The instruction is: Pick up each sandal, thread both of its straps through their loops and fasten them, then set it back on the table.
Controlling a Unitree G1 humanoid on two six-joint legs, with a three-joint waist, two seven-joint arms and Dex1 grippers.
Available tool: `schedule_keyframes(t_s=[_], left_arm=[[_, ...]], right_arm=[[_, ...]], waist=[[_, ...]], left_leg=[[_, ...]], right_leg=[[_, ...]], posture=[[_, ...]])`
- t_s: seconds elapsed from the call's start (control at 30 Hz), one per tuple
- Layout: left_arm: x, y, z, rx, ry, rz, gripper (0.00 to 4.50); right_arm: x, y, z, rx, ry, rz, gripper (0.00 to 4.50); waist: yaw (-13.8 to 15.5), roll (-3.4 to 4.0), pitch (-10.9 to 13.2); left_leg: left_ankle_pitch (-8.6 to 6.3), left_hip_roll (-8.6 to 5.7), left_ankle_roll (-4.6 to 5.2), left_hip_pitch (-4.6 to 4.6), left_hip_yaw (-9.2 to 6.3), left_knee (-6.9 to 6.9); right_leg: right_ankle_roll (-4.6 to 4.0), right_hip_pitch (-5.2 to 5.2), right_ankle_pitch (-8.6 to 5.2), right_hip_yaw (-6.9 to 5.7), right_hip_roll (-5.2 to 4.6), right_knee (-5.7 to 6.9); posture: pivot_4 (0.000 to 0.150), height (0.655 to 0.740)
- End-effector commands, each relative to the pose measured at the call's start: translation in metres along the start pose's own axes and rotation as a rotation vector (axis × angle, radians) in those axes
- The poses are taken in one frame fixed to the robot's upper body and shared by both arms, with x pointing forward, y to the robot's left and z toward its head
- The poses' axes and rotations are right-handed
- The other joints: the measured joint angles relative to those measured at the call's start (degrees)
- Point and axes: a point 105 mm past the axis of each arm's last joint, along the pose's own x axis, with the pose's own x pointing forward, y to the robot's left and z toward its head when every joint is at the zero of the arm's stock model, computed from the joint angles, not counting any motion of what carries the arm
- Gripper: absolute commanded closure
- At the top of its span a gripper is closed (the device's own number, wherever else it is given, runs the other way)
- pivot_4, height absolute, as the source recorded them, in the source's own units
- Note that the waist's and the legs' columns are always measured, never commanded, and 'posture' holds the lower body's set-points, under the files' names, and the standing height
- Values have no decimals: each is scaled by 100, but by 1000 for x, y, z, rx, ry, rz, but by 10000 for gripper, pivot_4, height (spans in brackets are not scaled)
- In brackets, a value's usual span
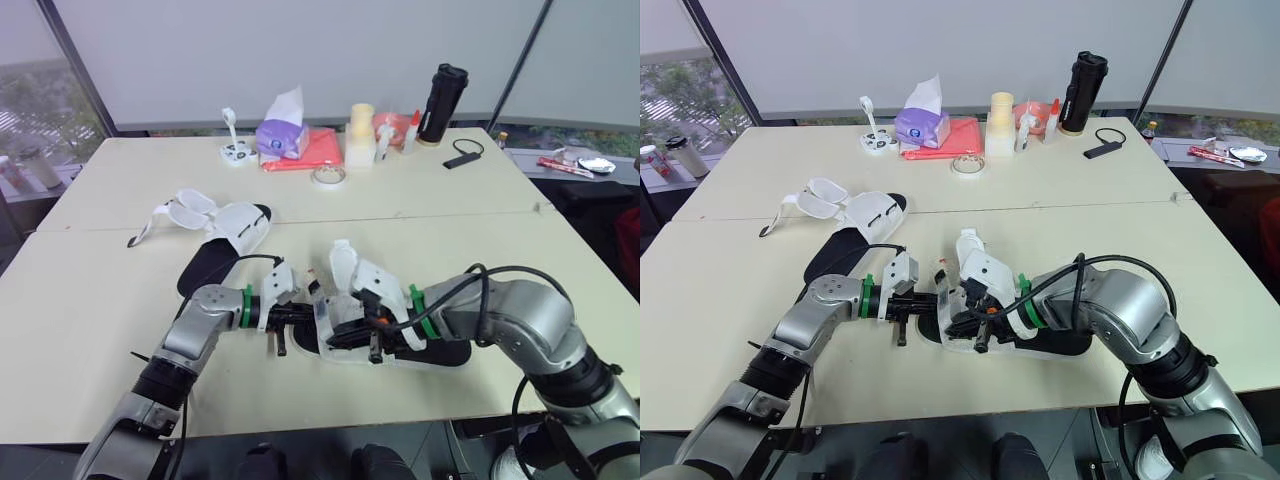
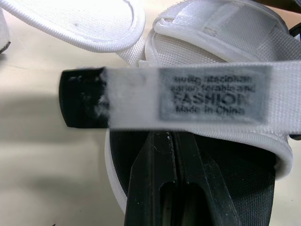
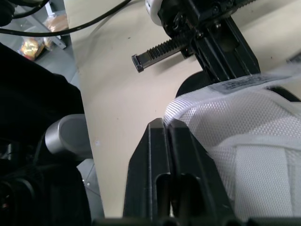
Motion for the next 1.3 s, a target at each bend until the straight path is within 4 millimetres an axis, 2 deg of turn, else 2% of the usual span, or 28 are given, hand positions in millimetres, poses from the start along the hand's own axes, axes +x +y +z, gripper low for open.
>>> schedule_keyframes(t_s=[0.03,0.1,0.17,0.33,0.47,0.53,0.6,0.8,0.83,0.87,0.9,0.97,1.03,1.07,1.13,1.23,1.3], left_arm=[[-2,0,1,11,0,8,45000],[-2,0,0,10,2,8,45000],[-3,-1,0,9,4,7,45000],[-4,0,-2,5,17,-7,45000],[-2,-1,-3,1,19,-22,45000],[0,-2,-2,-1,18,-29,45000],[1,-2,-2,-3,17,-34,45000],[1,-3,-2,-10,14,-38,45000],[0,-2,-2,-14,13,-37,45000],[1,-2,-1,-15,13,-37,45000],[1,-2,-1,-16,13,-37,45000],[1,-2,-1,-18,13,-36,45000],[1,-2,-2,-18,14,-35,45000],[1,-2,-2,-19,15,-35,45000],[0,-3,-3,-21,15,-33,45000],[-2,-3,-4,-24,16,-32,45000],[-2,-4,-4,-26,15,-33,45000]], right_arm=[[-9,-5,26,-79,-169,-63,44632],[-21,-4,44,-192,-320,-119,44632],[-29,2,46,-310,-373,-156,44632],[-41,1,28,-761,-339,-356,44632],[-46,-11,10,-1309,-183,-512,44632],[-47,-18,2,-1530,-114,-545,44632],[-48,-22,-5,-1658,-86,-551,44632],[-54,-17,-9,-1831,-180,-597,44632],[-55,-16,-11,-1842,-197,-598,44632],[-57,-18,-13,-1838,-202,-606,39317],[-63,-21,-12,-1840,-210,-641,36297],[-77,-26,-5,-1828,-241,-741,27033],[-91,-31,1,-1685,-296,-832,15721],[-97,-34,2,-1595,-309,-860,11775],[-109,-42,0,-1417,-311,-916,11775],[-129,-56,-13,-1073,-295,-946,11775],[-138,-58,-23,-694,-366,-893,11775]], waist=[[-1,0,0],[10,0,0],[18,0,0],[1,-1,0],[-20,-1,0],[-20,-1,0],[-18,-1,0],[-1,-1,0],[-1,-1,0],[0,-1,0],[3,-1,0],[3,-1,0],[6,-1,-1],[4,-1,0],[7,-1,-1],[15,-1,-1],[12,-1,-1]], left_leg=[[0,0,0,0,0,0],[0,0,0,0,-1,-1],[0,-1,0,-3,0,-1],[0,-2,0,-3,0,-2],[0,-2,0,3,3,-1],[0,-2,0,4,6,-1],[0,-2,-1,4,7,-2],[1,-2,-2,4,10,-2],[1,-2,-2,4,10,-2],[1,-2,-2,4,10,-2],[1,-2,-2,5,10,-2],[1,-2,-2,4,12,-2],[1,-2,-2,5,14,-2],[1,-2,-2,5,13,-2],[1,-2,-2,7,13,-2],[1,-2,-2,11,12,-2],[1,-1,-1,12,9,-2]], right_leg=[[0,0,0,0,0,0],[0,0,0,0,1,0],[0,0,0,0,0,-3],[3,1,-1,1,1,-7],[3,1,-1,4,4,-2],[3,1,-2,6,4,-3],[3,0,-2,8,4,-3],[2,0,-2,12,3,-3],[2,0,-2,13,3,-3],[2,0,-2,13,3,-3],[2,0,-2,13,4,-3],[2,1,-2,15,3,-3],[1,1,-2,17,2,-3],[1,1,-2,17,2,-2],[1,3,-2,18,3,-2],[1,13,-2,18,1,-4],[1,17,-2,18,1,-5]], posture=[[1500,7394],[1500,7394],[1500,7394],[1500,7394],[1500,7394],[1500,7394],[1500,7394],[1500,7394],[1500,7394],[1500,7394],[1500,7394],[1500,7394],[1500,7394],[1500,7394],[1500,7394],[1500,7394],[1500,7394]])
